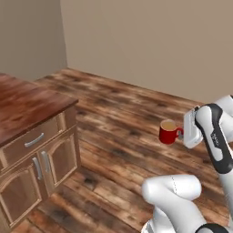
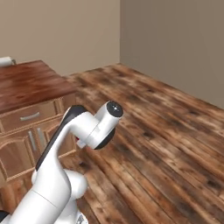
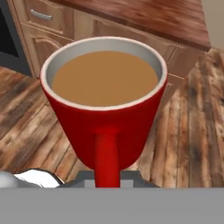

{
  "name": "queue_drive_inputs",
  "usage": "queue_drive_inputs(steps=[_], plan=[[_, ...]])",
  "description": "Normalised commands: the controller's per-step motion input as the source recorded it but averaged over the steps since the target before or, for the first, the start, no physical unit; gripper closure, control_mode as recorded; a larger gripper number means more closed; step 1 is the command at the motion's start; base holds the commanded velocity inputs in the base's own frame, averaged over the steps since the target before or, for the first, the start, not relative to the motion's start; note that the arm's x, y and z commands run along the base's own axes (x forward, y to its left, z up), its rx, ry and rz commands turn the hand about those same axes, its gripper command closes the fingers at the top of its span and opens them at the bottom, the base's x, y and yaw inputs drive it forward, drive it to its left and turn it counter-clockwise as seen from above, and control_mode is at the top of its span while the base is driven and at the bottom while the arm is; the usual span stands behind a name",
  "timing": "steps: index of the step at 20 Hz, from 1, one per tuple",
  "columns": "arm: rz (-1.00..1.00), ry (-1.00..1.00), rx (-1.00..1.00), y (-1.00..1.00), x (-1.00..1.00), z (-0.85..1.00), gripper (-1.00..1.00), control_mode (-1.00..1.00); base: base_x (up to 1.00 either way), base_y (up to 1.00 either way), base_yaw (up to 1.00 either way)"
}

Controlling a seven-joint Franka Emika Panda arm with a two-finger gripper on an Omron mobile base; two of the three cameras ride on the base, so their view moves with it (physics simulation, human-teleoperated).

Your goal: Pick up the brewed coffee from the coffee machine and place it next to the breakfast plate on the dining counter.

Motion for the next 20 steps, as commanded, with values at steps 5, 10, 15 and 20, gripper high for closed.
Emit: queue_drive_inputs(steps=[5,10,15,20], plan=[[0.00,0.00,0.00,0.00,0.00,0.00,1.00,1.00,1.00,-0.21,0.31],[0.00,0.00,0.00,0.00,0.00,0.00,1.00,1.00,1.00,-0.39,0.26],[0.00,0.00,0.00,0.00,0.00,0.00,1.00,1.00,1.00,-0.51,0.22],[0.00,0.00,0.00,0.00,0.00,0.00,1.00,1.00,1.00,-0.34,0.23]])
